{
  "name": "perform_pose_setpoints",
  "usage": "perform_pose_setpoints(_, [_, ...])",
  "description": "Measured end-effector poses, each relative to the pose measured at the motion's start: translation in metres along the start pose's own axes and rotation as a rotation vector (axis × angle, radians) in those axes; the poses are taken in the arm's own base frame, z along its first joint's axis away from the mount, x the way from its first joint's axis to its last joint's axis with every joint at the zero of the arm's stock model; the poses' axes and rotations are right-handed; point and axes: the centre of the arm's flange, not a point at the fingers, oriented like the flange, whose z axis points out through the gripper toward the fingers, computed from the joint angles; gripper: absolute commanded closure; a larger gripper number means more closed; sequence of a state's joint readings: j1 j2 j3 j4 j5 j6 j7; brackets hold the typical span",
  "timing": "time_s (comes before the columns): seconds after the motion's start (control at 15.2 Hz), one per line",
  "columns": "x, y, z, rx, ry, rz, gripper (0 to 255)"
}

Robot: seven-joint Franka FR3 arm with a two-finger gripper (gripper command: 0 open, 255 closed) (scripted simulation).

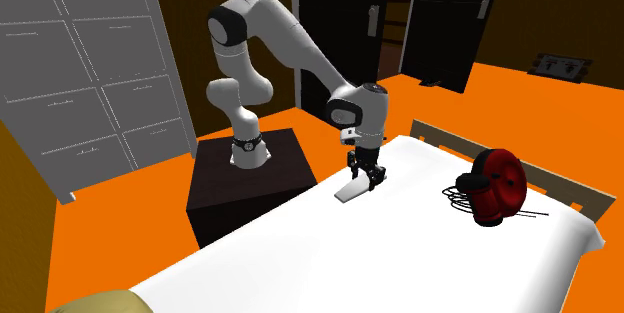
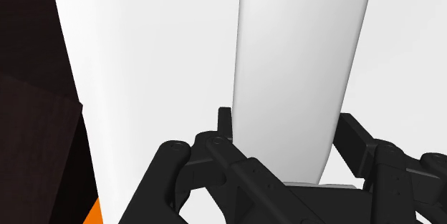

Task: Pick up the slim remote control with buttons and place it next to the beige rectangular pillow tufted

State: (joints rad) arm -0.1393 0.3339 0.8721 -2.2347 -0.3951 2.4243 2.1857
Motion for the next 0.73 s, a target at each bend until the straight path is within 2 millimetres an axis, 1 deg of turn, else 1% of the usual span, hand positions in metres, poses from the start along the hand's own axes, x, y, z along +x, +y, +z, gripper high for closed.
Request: perform_pose_setpoints(0.73, [0.001,0.000,-0.058,0.000,0.001,0.000,255])
